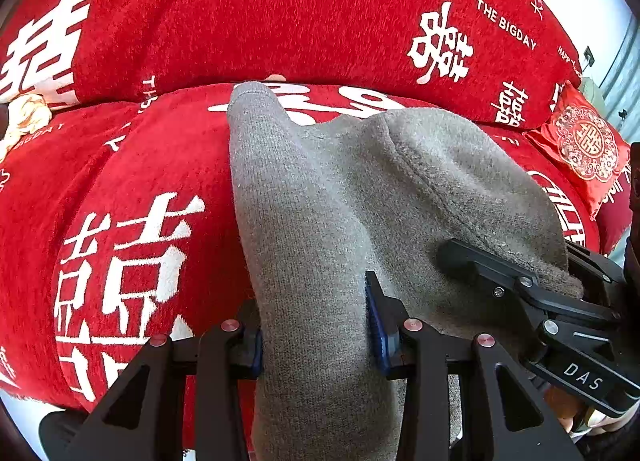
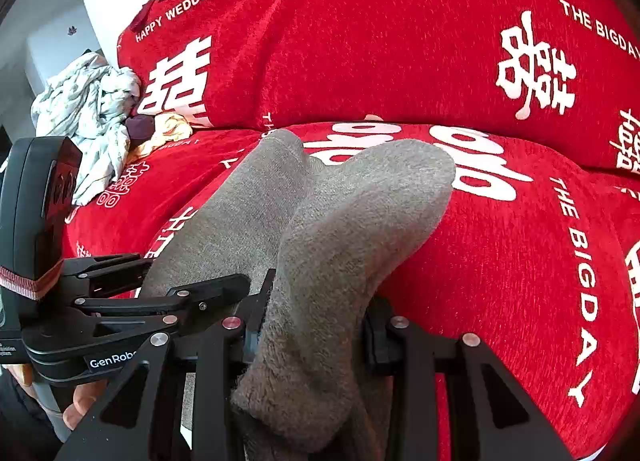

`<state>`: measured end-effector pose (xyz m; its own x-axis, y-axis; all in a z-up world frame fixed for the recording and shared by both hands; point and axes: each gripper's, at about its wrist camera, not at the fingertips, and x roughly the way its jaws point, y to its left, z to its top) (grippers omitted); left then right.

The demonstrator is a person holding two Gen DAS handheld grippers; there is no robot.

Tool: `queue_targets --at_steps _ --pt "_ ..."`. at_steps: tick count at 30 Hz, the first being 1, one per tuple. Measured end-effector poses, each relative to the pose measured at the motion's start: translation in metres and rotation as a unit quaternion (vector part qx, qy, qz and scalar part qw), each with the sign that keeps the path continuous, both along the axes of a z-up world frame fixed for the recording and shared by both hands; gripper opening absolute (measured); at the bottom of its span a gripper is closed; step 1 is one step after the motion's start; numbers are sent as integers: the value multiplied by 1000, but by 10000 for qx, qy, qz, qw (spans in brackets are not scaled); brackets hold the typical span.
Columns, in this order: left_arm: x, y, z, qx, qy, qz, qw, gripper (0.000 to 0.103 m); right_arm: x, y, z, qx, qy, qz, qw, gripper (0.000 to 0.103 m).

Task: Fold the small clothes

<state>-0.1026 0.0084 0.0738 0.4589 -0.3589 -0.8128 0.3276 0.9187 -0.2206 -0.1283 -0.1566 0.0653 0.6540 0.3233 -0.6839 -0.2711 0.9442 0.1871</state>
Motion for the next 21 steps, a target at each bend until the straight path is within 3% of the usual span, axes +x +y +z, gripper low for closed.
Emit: queue_targets --at_steps 11,21 --pt "10 -3 3 10 -139 16 9999 41 3 0 2 -27 -237 -28 9997 37" --pt "22 -6 -21 9 96 -7 10000 41 19 -10 -22 112 -76 -69 9999 37"
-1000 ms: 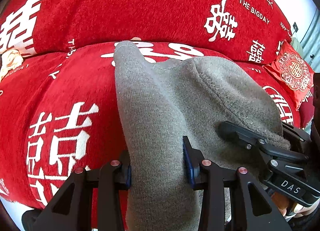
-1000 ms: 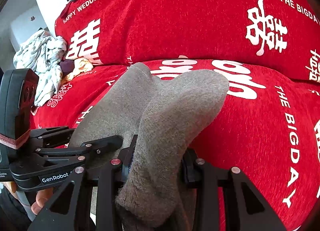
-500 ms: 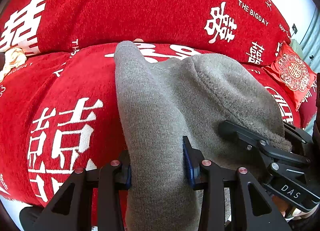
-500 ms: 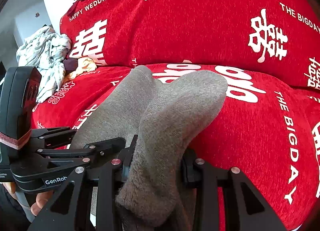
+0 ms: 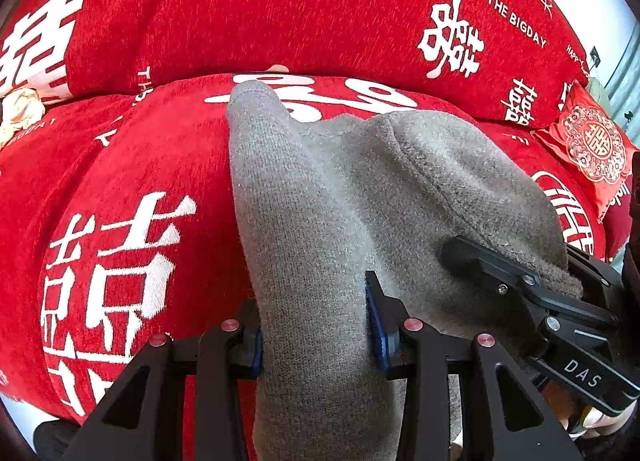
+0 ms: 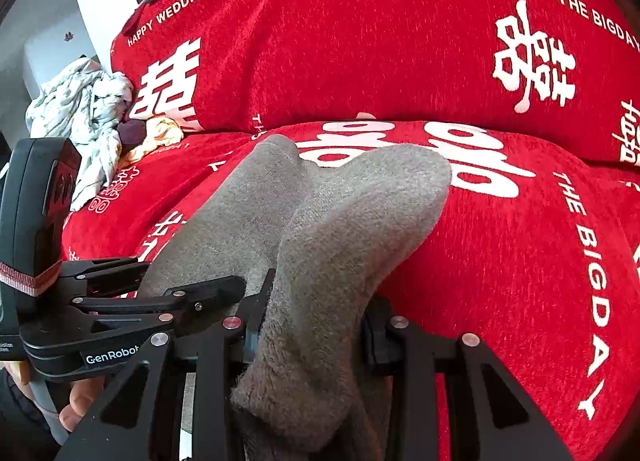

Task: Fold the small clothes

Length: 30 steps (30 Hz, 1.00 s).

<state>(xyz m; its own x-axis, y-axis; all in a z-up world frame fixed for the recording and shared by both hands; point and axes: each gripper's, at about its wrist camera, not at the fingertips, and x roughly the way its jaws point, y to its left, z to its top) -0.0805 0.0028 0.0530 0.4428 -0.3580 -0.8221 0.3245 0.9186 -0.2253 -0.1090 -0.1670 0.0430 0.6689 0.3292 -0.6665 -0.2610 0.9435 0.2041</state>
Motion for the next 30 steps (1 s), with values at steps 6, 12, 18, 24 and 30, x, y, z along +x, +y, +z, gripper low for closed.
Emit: queue_targets --at_steps 6,12,18,24,30 --pt "1 2 -3 -32 65 -33 10000 41 2 -5 -2 72 17 27 10000 37" --pt "0 6 -9 -79 105 -70 9999 42 3 -15 -12 183 142 -6 9997 37" --pt "-1 11 -15 -160 159 -101 9997 46 7 -27 -22 391 345 -33 9986 37" --pt "-3 18 -22 -258 145 -87 9995 57 14 -45 -40 793 652 -32 9947 42" --pt "-2 30 -31 -424 125 -31 9990 73 20 -66 -59 1499 922 4 9844 50"
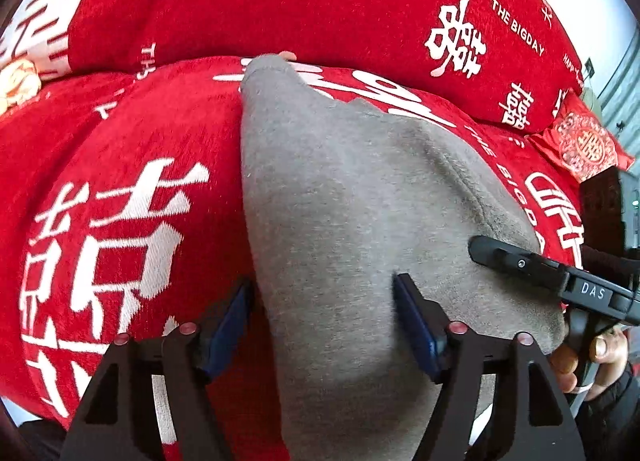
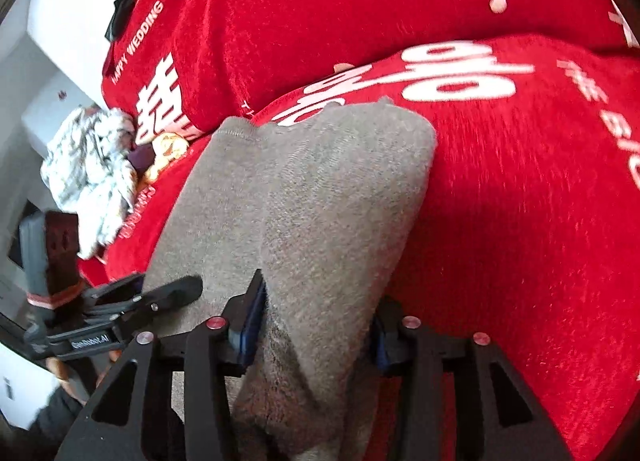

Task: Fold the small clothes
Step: 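Open both tools and release the sweater edge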

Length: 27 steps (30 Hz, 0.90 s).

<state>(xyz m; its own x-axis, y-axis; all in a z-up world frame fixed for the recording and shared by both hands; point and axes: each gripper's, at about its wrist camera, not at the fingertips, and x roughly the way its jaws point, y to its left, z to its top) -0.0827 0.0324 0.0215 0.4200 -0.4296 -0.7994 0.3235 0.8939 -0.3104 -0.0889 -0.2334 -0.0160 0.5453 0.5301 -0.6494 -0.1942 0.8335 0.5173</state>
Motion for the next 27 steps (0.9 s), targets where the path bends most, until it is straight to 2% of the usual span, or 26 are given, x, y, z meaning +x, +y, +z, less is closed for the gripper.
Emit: queue_targets --at_steps 2,5,7,11,13,15,17,19,23,27 --pt "2 5 -2 -150 132 33 9998 73 1 -5 -6 208 112 -19 9997 54" --pt "2 5 9 -35 156 143 9998 73 -1 -10 -2 253 185 -121 9994 55" --pt "0 3 26 128 -116 153 9997 73 -7 -16 14 131 12 -340 9993 57" --pt "8 -9 52 212 -403 88 9989 73 -13 -25 49 102 -498 -649 9966 57" --pt "15 -22 60 271 -502 16 9984 73 -8 -17 61 17 -647 -495 9967 57" --pt "22 -36 63 309 -594 -94 9977 73 1 -1 63 -65 -615 -163 9980 57" --pt "27 -48 61 290 -554 -239 9978 73 12 15 59 -122 -506 132 9986 57" --pt "37 -61 49 453 -490 -331 9972 73 25 22 47 -184 -285 244 9991 57" --pt "57 -66 20 678 -106 -239 9974 73 46 11 28 -207 -80 76 9997 56" --pt "58 -64 12 697 -147 -278 9971 73 55 2 20 24 17 60 10000 56"
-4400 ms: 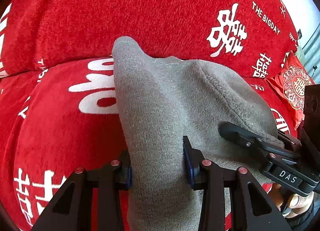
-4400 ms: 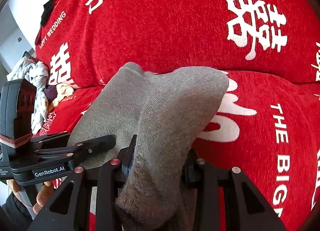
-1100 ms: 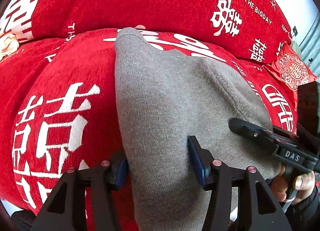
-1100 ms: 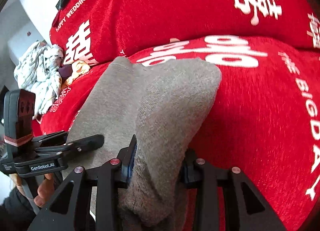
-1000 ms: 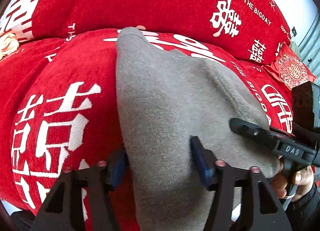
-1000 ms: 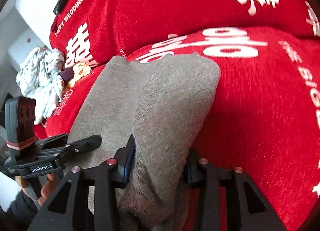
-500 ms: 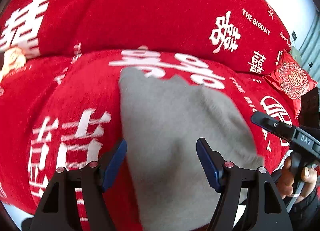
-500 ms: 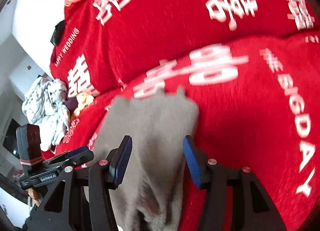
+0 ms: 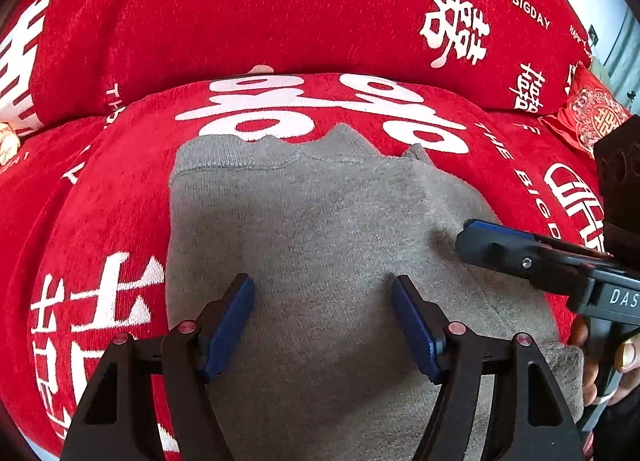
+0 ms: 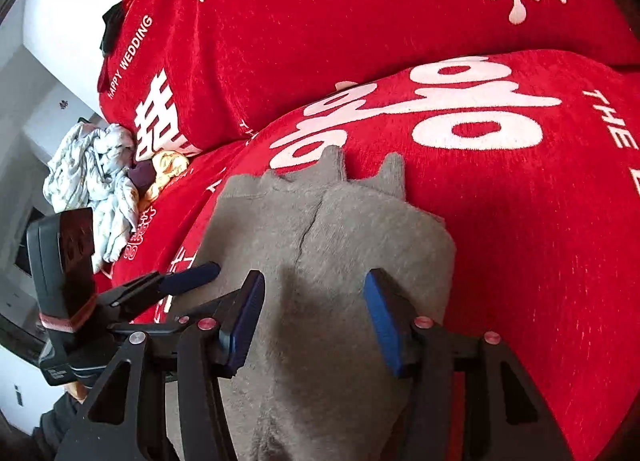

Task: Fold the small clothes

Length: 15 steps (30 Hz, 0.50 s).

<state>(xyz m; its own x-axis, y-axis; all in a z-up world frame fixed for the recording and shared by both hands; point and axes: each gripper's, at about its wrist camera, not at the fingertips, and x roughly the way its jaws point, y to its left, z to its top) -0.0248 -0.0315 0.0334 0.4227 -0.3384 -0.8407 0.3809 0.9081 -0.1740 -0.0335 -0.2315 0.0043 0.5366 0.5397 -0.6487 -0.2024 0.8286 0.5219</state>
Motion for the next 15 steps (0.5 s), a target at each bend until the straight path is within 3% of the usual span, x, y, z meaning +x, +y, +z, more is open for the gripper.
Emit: queue_targets --at_steps 5,9,12,15 --pt "-12 4 7 176 -149 -4 9997 73 -14 15 14 -655 -196 160 9975 56" --pt "-38 15 16 299 -411 -52 9987 73 -49 29 27 -1169 -549 463 9905 58" --pt "-55 19 15 515 -553 -51 9971 73 -76 53 28 -2186 -934 744 9685 60" --pt "-71 23 11 681 -649 -14 9956 73 -98 74 18 -3152 -1295 969 9351 62"
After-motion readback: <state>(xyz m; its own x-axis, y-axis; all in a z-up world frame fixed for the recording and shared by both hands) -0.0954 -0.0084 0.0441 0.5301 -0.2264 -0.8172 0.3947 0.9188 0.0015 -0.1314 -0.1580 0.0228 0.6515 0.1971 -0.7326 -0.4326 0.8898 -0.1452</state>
